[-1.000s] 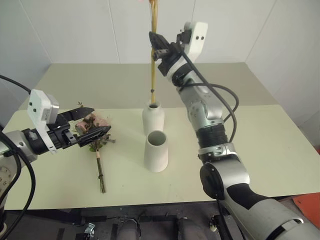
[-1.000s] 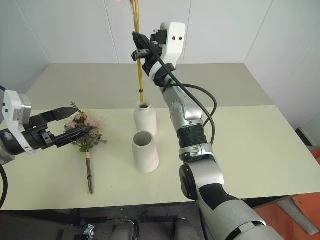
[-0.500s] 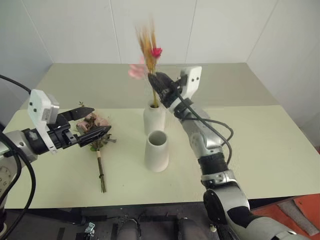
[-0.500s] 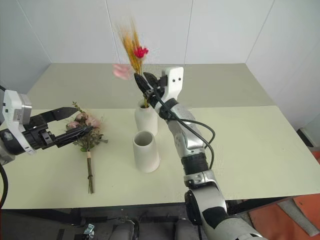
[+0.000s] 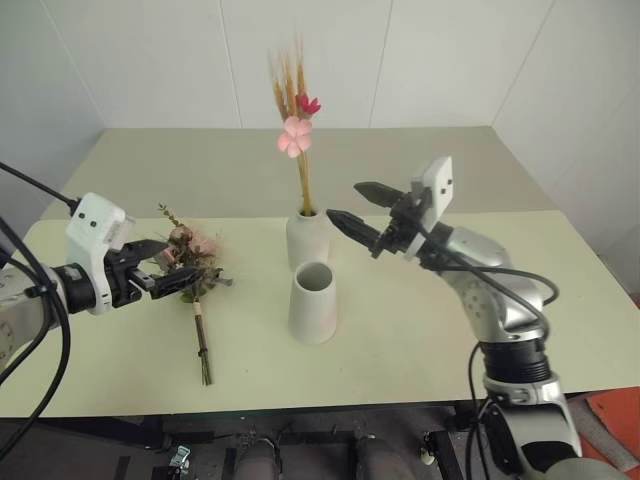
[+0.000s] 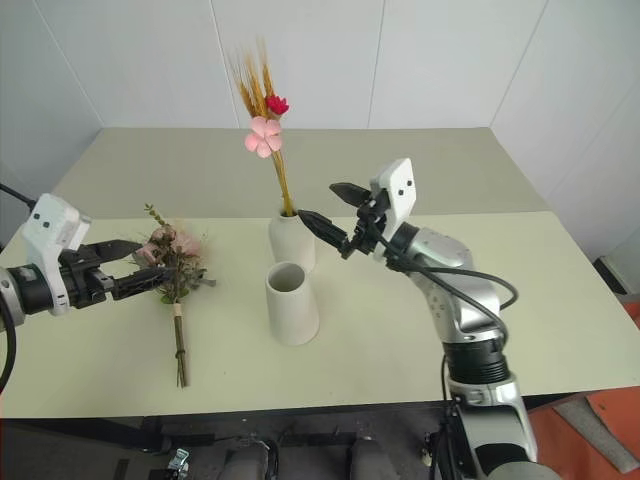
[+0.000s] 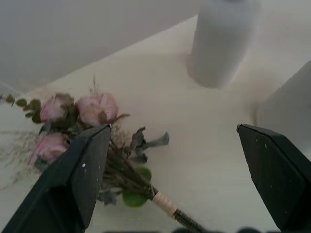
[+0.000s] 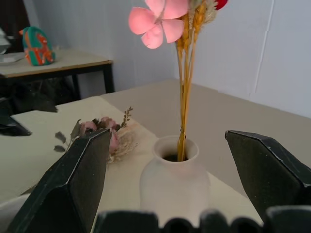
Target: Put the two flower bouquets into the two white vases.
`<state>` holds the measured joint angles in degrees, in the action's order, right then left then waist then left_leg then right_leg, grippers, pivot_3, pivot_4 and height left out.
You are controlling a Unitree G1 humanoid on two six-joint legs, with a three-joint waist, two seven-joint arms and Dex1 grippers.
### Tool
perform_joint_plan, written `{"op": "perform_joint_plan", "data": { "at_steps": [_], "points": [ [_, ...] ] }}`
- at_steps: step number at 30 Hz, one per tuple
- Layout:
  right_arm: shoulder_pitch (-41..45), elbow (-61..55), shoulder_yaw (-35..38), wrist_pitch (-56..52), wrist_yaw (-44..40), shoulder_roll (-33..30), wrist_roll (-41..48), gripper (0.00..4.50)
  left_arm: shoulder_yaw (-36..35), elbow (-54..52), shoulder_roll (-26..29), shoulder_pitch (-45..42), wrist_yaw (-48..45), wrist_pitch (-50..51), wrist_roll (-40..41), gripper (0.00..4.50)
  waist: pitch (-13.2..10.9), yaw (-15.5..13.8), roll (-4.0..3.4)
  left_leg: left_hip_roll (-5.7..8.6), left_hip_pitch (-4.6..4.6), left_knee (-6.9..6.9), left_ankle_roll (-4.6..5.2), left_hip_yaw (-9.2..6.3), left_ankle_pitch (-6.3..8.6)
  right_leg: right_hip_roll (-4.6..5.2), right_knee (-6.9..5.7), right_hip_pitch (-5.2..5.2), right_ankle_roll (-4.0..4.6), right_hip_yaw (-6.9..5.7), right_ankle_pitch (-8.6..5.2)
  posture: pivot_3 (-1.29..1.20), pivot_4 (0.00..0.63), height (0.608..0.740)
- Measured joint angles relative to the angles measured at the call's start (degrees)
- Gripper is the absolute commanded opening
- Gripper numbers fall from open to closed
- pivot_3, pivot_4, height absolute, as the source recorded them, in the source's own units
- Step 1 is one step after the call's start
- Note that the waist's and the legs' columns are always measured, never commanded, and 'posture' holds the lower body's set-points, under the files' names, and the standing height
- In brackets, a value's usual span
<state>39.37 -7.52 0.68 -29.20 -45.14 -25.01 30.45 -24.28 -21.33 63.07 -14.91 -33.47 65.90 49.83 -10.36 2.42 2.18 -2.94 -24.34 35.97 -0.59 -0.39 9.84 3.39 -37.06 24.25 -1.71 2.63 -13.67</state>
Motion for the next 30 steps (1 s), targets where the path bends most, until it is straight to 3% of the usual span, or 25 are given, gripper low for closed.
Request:
{"op": "perform_joint_plan", "data": {
  "at_steps": [8,20,24,30],
  "points": [
    [3.55,0.74,1.60,-2.74,-16.87,-12.72,5.92,4.44,4.49,2.11,2.15,-8.67,5.66,21.20,1.99,4.50,-0.02,0.04,0.01,0.02,0.02,-0.04,0.00,0.03,0.00,0.00,0.01,0.00,-0.07,0.04,-0.06,0.00,0.150,0.740],
    [4.79,0.91,1.66,-2.10,-22.53,-13.88,6.13,4.44,17.63,9.90,-8.95,-14.37,14.87,26.34,-8.13,4.50,-0.02,-0.33,0.04,0.07,-0.04,0.01,0.00,0.02,0.00,0.02,0.00,0.01,0.12,0.06,0.06,0.00,0.150,0.740],
    [4.58,0.09,1.70,-2.12,-25.06,-15.74,6.86,4.50,18.81,12.11,-13.36,-16.47,16.65,26.33,-11.49,3.73,-0.02,-0.67,0.04,0.09,-0.02,0.04,0.00,0.02,0.00,0.03,0.00,-0.03,0.12,0.06,0.06,0.00,0.150,0.740],
    [2.36,0.05,1.68,-1.57,-33.74,-21.19,6.87,4.50,18.73,13.98,-15.17,-17.63,17.35,25.97,-15.99,2.00,-0.02,-1.46,0.04,0.10,0.03,0.06,0.00,0.02,0.00,0.03,-0.01,-0.07,0.12,0.06,0.06,0.00,0.150,0.740]
  ]
}}
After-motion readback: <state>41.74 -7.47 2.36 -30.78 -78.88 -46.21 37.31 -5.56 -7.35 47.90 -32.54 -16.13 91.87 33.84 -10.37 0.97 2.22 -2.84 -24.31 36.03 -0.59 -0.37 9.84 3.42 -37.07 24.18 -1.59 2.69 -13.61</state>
